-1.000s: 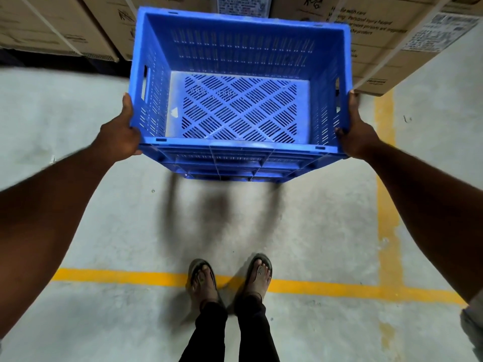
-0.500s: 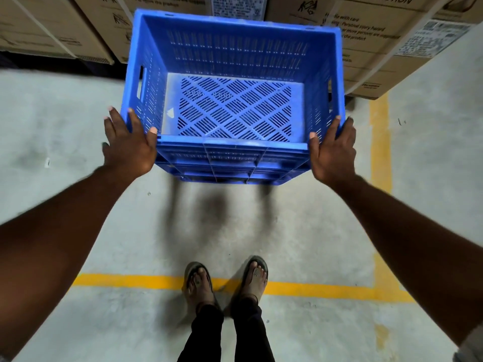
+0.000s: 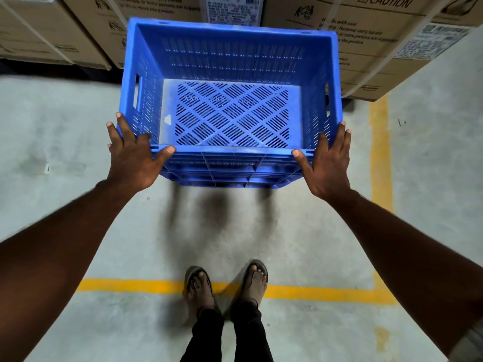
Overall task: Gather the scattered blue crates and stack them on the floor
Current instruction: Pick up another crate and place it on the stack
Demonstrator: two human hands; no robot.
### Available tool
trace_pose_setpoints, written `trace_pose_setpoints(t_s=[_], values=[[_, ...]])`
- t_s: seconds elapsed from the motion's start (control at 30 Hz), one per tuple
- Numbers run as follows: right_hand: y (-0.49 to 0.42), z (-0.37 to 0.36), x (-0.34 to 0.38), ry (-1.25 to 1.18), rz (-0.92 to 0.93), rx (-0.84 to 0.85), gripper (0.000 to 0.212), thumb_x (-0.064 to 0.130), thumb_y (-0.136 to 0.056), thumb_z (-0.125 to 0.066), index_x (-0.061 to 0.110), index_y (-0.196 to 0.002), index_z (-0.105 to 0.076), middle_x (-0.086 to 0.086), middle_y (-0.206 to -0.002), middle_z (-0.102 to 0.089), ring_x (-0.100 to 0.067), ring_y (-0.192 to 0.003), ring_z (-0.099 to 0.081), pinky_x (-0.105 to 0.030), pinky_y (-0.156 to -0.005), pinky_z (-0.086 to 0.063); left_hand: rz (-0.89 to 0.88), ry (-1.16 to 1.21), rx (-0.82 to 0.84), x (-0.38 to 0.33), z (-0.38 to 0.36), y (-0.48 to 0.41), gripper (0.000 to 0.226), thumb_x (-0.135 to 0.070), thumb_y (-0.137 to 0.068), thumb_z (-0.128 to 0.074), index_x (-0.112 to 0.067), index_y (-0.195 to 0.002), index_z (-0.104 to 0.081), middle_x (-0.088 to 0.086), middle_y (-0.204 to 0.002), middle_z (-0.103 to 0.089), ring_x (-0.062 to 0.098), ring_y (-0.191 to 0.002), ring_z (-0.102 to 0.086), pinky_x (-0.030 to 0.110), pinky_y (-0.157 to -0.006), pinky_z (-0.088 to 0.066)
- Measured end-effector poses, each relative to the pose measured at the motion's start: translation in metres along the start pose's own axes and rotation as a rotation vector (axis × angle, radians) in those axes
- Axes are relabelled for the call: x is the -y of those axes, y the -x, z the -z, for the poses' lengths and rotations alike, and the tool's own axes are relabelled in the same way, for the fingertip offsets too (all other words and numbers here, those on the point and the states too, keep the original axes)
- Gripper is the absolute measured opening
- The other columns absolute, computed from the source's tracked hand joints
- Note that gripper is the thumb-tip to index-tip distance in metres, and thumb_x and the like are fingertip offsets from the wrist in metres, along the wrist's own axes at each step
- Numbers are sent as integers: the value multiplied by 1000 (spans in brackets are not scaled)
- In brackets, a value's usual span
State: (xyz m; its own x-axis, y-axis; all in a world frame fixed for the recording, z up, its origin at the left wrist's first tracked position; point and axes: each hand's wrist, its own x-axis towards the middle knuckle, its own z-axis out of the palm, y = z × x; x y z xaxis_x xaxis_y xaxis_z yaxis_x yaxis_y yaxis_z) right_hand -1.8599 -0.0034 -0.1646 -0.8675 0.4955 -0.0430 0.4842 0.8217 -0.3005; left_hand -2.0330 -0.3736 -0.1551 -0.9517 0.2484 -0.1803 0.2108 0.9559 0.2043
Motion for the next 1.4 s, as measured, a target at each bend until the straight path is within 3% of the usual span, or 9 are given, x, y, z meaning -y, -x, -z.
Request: trace_pose_setpoints(t_s=[0.17,0.3,0.43,0.63,0.8,0.97,1.07,1.2,1.4], values=[[-8,9,-9,8,19,47,82,71,-90,-32,7,-141,-37,-27,-159,-1,-47,-146,-2,-62,-112,-21,50,47,19,-13,0,11,80,-71,-81,-40,-9,-130,-52,25,-159,8,46,-145,9,67,-110,-16],[-7,10,-11,28,37,72,74,71,-90,-31,9,-127,-46,-28,-159,-1,-50,-145,-3,-63,-110,-24,54,54,53,-11,3,13,85,-75,-76,-36,-11,-129,-52,23,-159,10,45,-145,12,66,-111,-15],[-6,11,-11,25,39,63,66,68,-91,-34,10,-119,-50,-26,-160,-1,-48,-146,-2,-62,-110,-25,18,-4,75,-8,5,15,79,-69,-82,-47,-9,-134,-48,24,-159,9,45,-145,10,67,-110,-17],[10,1,15,50,-66,1,59,58,-97,-33,10,-126,-50,-26,-159,-7,-42,-148,-2,-60,-112,-21,25,-101,37,-29,-11,31,90,-66,-85,-49,-4,-147,-27,24,-159,-2,43,-147,4,66,-112,-7],[29,-6,39,42,-57,14,69,53,-94,-42,7,-145,-35,-28,-157,-13,-43,-147,-6,-59,-113,-22,-22,-55,59,-58,-18,51,102,-60,-83,-59,1,-151,-13,27,-158,-1,47,-145,1,62,-113,-12],[51,1,53,82,38,130,79,46,-86,-54,12,-152,-25,-25,-160,-7,-43,-148,-5,-57,-112,-27,-120,-13,155,-75,-19,78,103,-44,-80,-69,5,-150,-12,29,-157,-1,48,-145,-2,62,-111,-25],[64,14,60,78,73,254,76,39,-86,-57,20,-152,-25,-20,-161,-2,-38,-149,-6,-55,-111,-30,-99,8,240,-81,-11,90,91,-38,-86,-63,-1,-152,-12,25,-159,3,42,-147,-5,55,-114,-28],[93,36,62,84,68,494,66,42,-95,-48,25,-152,-21,-14,-161,-8,-29,-149,-9,-54,-117,-12,-28,-5,372,-91,11,119,79,-43,-93,-53,-13,-153,-12,12,-162,0,28,-150,-8,48,-114,-32],[133,80,72,0,-9,509,59,36,-95,-47,21,-148,-25,-14,-160,-16,-30,-147,-17,-52,-116,-14,0,-71,440,-112,58,168,70,-44,-94,-50,-19,-152,-18,6,-162,-7,24,-148,-16,46,-109,-34]])
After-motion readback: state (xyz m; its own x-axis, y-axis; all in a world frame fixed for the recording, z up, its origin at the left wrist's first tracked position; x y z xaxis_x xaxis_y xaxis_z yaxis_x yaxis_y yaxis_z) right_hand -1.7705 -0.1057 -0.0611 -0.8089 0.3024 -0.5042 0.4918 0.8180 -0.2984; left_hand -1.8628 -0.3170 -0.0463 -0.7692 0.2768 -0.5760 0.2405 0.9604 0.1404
